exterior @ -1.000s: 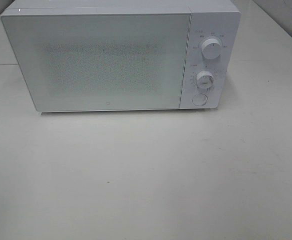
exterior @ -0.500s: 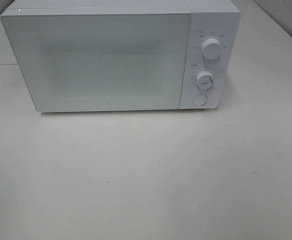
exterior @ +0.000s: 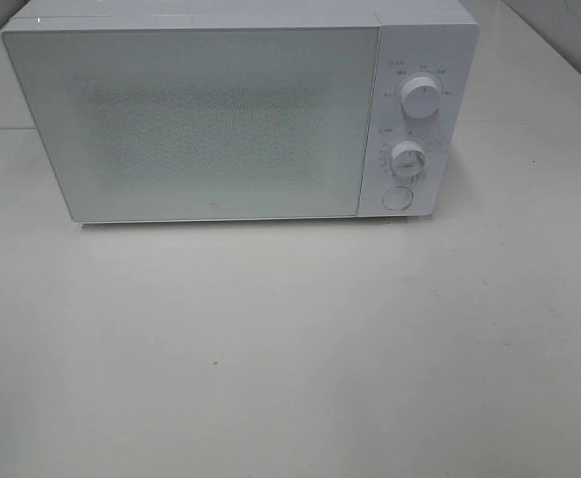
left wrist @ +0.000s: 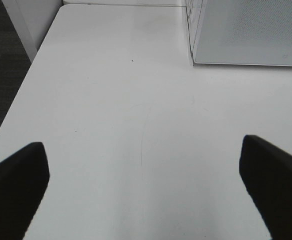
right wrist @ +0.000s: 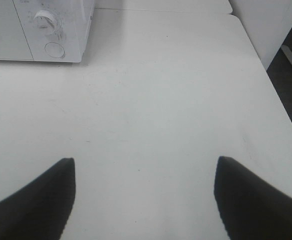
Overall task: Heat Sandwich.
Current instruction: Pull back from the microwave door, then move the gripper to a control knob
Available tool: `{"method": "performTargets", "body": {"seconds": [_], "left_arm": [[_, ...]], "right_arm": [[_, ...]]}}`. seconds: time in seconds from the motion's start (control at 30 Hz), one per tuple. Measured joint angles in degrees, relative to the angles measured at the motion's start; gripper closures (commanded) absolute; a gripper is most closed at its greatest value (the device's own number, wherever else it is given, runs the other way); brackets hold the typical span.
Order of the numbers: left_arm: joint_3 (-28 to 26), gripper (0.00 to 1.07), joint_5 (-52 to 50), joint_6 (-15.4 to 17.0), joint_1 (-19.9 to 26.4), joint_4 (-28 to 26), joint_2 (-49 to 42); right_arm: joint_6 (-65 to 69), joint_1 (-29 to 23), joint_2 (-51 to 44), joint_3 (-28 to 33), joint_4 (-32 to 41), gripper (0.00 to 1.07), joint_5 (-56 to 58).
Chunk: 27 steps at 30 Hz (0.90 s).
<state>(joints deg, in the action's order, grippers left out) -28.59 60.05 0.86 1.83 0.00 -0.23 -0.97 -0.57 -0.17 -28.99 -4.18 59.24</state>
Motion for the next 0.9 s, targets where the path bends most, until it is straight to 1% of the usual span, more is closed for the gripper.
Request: {"method": "performTargets", "body": {"seconds": [0.33,0.57,0.7,0.77,0.9], "left_arm": [[0.0,0.09,0.0,0.0,0.0,0.0,0.0],[0.0,0.09,0.0,0.0,0.0,0.0,0.0],[0.0,0.09,0.0,0.0,0.0,0.0,0.0],[0.0,0.09,0.0,0.0,0.0,0.0,0.0],[0.0,0.09,0.0,0.0,0.0,0.0,0.0]], "right_arm": [[0.0,-0.06,0.0,0.0,0.0,0.34,0.0],[0.06,-1.72,0.0,0.0,0.23,0.34,0.0],[0.23,-1.89,0.0,-0.17,0.57,0.3,0.0],[0.34,-1.95,0.0,-1.32,0.69,0.27,-0.92],[0.34,-1.95,0.52,-2.52,0.74,0.26,-2.58]]}}
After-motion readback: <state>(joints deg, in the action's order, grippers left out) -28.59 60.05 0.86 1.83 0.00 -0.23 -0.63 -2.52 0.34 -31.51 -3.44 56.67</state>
